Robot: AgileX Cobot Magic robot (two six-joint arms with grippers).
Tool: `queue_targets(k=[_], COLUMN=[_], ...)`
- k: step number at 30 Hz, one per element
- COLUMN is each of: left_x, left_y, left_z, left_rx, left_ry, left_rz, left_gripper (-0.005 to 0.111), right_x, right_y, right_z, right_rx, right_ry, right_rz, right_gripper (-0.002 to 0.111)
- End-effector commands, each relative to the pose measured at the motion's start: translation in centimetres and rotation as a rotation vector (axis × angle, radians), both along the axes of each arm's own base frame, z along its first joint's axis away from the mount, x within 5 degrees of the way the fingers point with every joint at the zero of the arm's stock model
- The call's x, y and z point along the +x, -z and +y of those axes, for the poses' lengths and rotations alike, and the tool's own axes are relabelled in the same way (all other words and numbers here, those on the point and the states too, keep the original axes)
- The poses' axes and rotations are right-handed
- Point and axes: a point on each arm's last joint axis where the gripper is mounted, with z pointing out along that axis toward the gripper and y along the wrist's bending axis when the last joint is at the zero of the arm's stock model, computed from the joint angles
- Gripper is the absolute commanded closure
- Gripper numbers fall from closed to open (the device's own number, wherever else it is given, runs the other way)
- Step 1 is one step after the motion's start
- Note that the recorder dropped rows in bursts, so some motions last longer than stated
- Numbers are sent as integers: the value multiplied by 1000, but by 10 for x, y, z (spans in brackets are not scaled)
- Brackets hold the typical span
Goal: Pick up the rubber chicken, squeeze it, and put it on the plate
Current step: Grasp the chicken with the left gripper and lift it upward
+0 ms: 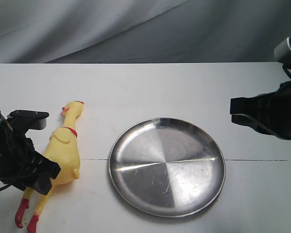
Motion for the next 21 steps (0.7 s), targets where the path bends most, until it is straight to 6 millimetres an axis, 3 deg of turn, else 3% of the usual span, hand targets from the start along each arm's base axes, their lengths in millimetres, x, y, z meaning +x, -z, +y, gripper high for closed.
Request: queue_targets(k=[1, 3, 8, 11, 16, 21], left_x=[0, 0, 2, 6, 7, -9], left_y=[0, 0, -2, -15, -71, -123], left_z=[-1, -1, -1, -2, -2, -5], left_rx=[0, 0, -1, -7, -28, -95], left_ry=[15, 15, 18, 19, 25, 81], left_rz=[3, 3, -12, -60, -278, -474], left_gripper=[88, 106, 107, 107, 107, 107], right_x=[1, 1, 1, 1, 0, 1], right_y=[-2, -2, -2, -2, -2, -2], right_z=[1, 1, 1, 1, 1, 1], right_rx=[-9, -9, -9, -10, -12, -12], right_ry=[-14, -14, -14, -15, -18, -17], right_rz=[-11, -11, -11, -10, -10, -12], right_gripper=[108, 108, 108, 108, 108, 108])
